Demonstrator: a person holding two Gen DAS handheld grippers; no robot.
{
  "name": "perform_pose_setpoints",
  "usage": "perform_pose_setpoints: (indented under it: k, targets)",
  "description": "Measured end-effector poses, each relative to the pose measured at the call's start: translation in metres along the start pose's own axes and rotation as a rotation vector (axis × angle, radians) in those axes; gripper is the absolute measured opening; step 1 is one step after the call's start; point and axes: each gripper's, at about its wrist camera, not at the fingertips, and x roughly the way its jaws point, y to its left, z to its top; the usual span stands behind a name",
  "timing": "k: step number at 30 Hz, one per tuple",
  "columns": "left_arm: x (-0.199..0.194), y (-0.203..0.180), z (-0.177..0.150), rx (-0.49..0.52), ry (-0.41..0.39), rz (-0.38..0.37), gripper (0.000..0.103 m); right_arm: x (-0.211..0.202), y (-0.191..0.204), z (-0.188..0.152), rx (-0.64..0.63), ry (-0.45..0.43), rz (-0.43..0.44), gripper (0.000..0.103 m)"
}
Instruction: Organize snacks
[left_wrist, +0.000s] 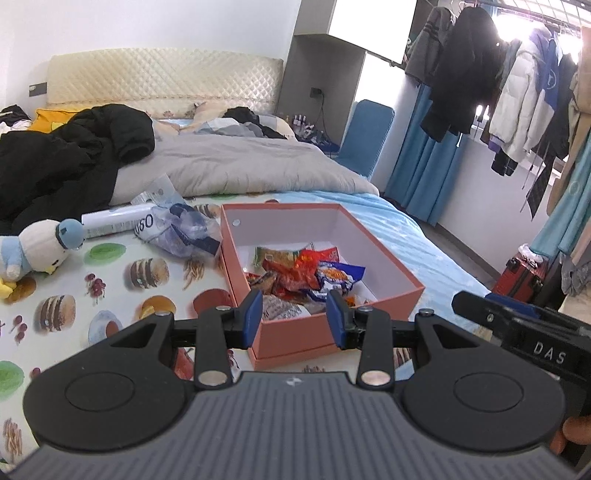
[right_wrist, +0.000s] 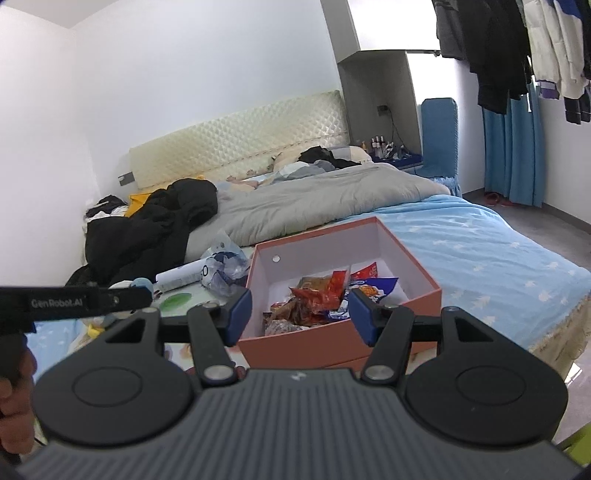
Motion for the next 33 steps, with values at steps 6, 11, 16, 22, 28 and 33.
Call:
perform_pose_setpoints:
  k: [6,11,16,22,28,33]
  targets:
    - [0.006,-0.002,-0.001,0.003,0.013,-0.006,0.043,0.004,-0.005,-0.003,0.013,0.005,-0.025,0.060]
    - [0.008,-0.002,0.000,0.005,0.016,-0.007,0.043,0.006,-0.008,-0.004,0.023,0.012,-0.027,0.060]
    - [0.009,-0.001,0.000,0.004,0.021,-0.007,0.043,0.006,-0.007,-0.005,0.012,0.009,-0.026,0.060]
    - [0.013,-0.001,0.001,0.006,0.025,-0.012,0.043,0.005,-0.006,-0.005,0.008,0.006,-0.030,0.060]
    - [0.014,-0.001,0.000,0.008,0.026,-0.010,0.043,0.004,-0.004,-0.005,0.005,0.006,-0.029,0.060]
    - [0.016,0.001,-0.002,0.005,0.033,-0.010,0.043,0.005,-0.005,-0.005,0.004,0.008,-0.027,0.060]
